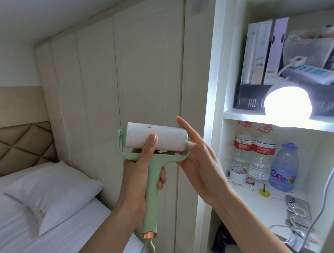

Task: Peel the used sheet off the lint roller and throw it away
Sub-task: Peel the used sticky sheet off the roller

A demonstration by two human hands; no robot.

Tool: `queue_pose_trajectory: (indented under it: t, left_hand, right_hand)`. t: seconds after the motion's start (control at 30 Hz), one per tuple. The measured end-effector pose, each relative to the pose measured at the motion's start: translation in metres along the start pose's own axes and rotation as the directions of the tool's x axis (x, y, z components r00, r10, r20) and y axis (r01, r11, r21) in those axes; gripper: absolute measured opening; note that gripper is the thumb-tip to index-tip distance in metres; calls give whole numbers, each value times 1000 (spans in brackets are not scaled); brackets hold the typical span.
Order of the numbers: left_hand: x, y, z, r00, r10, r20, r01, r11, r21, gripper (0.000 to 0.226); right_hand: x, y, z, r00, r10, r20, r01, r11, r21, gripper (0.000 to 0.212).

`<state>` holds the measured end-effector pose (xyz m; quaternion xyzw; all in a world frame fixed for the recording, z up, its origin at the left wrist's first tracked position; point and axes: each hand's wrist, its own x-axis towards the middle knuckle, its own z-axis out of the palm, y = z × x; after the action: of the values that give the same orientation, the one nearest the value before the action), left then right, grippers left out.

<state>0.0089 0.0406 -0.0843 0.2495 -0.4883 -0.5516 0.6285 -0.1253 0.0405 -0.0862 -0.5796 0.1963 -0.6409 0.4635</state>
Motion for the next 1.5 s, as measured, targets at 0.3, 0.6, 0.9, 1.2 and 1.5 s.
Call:
queue_pose_trajectory:
  t: [0.3, 0.6, 0.9, 1.2, 1.5]
  left_hand:
    - [0, 5, 1, 1000, 17, 12, -17, 1000, 7, 33]
    - [0, 1, -1, 999, 48, 12, -48, 999, 25, 41]
    - [1, 1, 3, 999, 36, 9, -37, 999, 37, 48]
    - [5, 2, -1, 998, -47, -39, 47, 999, -6, 45]
    - [3, 0, 0, 1000, -16, 4, 16, 1000, 4, 46]
  right_hand:
    - [2, -1, 1, 1000, 2, 23, -4, 997, 79, 41]
    - [2, 0, -2, 1000, 1, 21, -3, 998, 59, 45]
    - [2, -1, -1, 999, 34, -17, -32, 995, 99, 43]
    - [-3, 8, 1, 957, -267, -113, 211, 908, -361, 56]
    - [-1, 18, -6, 638, -764, -95, 389, 426, -817, 15]
